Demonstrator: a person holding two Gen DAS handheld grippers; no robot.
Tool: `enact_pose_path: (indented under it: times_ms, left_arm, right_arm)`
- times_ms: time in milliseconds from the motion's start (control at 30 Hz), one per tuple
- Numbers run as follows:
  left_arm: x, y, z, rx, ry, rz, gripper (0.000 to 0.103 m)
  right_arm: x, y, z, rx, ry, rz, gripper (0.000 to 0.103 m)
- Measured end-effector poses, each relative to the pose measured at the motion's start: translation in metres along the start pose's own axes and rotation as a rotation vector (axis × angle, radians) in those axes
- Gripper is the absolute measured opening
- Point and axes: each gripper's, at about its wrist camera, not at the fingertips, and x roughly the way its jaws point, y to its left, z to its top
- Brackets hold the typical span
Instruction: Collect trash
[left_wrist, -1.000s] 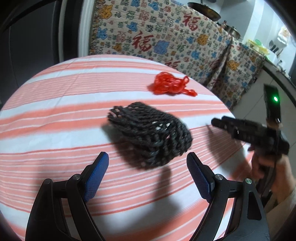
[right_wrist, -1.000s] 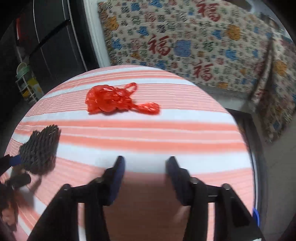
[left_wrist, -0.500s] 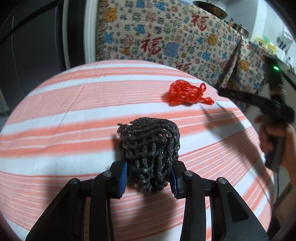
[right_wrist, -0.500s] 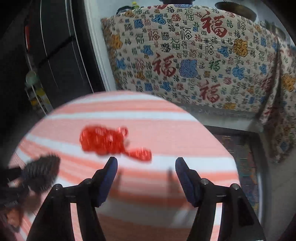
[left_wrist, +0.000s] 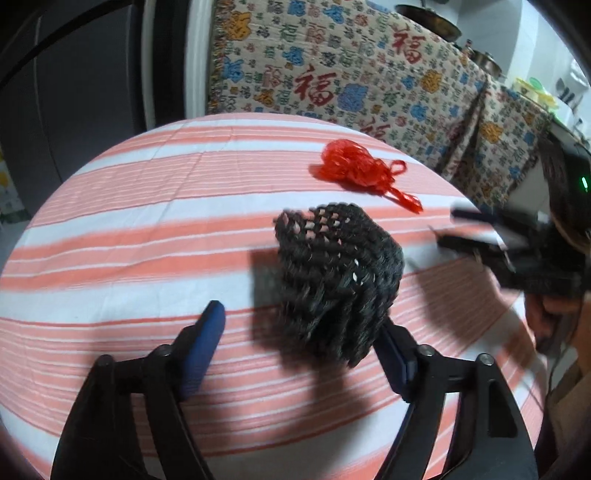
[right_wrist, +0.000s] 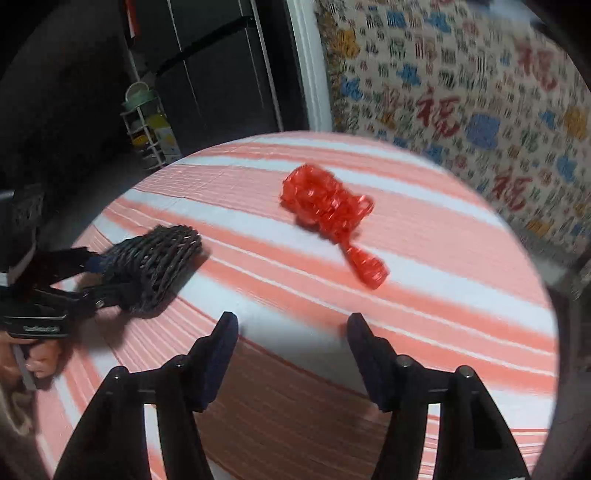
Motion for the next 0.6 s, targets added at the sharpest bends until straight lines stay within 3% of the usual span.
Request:
enact_pose_path:
  times_ms: [100, 167, 233, 300, 367, 400, 433, 533, 600]
  left_arm:
    - [0.003, -0.015, 0.003, 0.040, 0.004, -0.043, 0.082]
    - [0.008, -0.025, 0.007, 0.075, 0.000, -0.038, 0.089]
    - [0.016, -0.032, 0.013, 0.094, 0.001, 0.012, 0.089]
    - [0.020, -0.033, 0.018, 0.077, -0.010, 0.026, 0.088]
    - [0.023, -0.030, 0.019, 0.045, -0.019, 0.016, 0.077]
    - [0.024, -0.026, 0.020, 0.023, -0.012, -0.005, 0.061]
    - [0.024, -0.024, 0.019, 0.008, -0.005, -0.023, 0.052]
    - [0.018, -0.017, 0.010, -0.011, -0.009, -0.023, 0.042]
    - [0.013, -0.013, 0.002, -0.017, 0.001, -0.018, 0.042]
  right_arm:
    - [0.003, -0.001, 0.020, -0.067, -0.050, -0.153, 0.071]
    - [0.020, -0.010, 0.037, -0.057, -0.027, -0.146, 0.071]
    - [0.047, -0.021, 0.049, -0.036, 0.036, -0.119, 0.070]
    - [0.063, -0.024, 0.053, -0.012, 0.064, -0.097, 0.045]
    - [0.063, -0.025, 0.050, -0.009, 0.044, -0.086, 0.008]
    - [0.059, -0.026, 0.046, 0.013, 0.048, -0.066, 0.009]
    - [0.054, -0.024, 0.041, 0.039, 0.045, -0.058, 0.009]
    - [0.029, -0.010, 0.012, 0.062, 0.050, -0.104, 0.009]
    - [0.007, -0.002, -0.015, 0.108, 0.064, -0.144, 0.009]
